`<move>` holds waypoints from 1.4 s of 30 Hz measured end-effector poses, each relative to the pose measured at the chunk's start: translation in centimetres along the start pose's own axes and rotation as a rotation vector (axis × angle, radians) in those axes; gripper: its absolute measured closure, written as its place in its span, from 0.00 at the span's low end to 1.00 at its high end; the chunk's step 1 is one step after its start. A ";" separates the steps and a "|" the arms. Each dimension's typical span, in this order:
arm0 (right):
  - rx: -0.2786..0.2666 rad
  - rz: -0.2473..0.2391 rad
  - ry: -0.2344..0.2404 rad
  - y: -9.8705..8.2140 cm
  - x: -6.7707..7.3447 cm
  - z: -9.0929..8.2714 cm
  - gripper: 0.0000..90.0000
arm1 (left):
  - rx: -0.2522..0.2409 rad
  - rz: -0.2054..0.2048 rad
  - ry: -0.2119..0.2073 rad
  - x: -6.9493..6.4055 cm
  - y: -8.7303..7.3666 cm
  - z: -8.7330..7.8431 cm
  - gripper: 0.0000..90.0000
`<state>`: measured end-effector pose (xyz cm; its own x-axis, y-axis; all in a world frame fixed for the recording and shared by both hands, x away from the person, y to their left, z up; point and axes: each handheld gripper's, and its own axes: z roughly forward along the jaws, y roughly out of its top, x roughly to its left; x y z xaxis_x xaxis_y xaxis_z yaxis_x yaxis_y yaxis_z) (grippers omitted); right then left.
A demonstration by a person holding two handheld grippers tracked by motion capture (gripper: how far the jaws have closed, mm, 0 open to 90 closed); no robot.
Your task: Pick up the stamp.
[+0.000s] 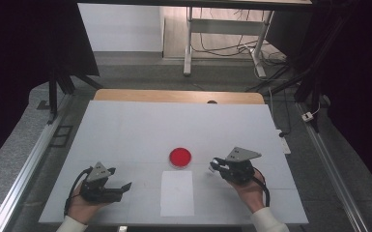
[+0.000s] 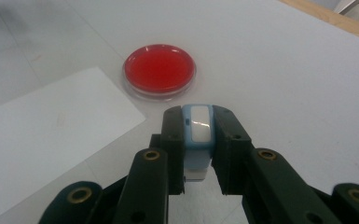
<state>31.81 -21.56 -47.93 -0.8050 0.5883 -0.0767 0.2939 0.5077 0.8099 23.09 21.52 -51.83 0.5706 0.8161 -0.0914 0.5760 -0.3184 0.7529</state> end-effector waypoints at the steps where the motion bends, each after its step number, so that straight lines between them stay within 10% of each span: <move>1: 0.000 0.000 0.000 0.0 0.0 0.0 0.83 | -0.003 -0.001 0.000 0.0 0.0 0.0 0.20; 42: -0.165 0.036 0.060 1.7 1.7 -1.3 0.83 | -0.012 0.013 -0.001 -0.3 0.0 0.2 0.20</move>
<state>30.25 -20.48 -45.89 -0.8260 0.5634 -0.0151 0.2388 0.3741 0.8961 23.08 21.21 -51.92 0.5791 0.8111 -0.0822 0.5613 -0.3236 0.7617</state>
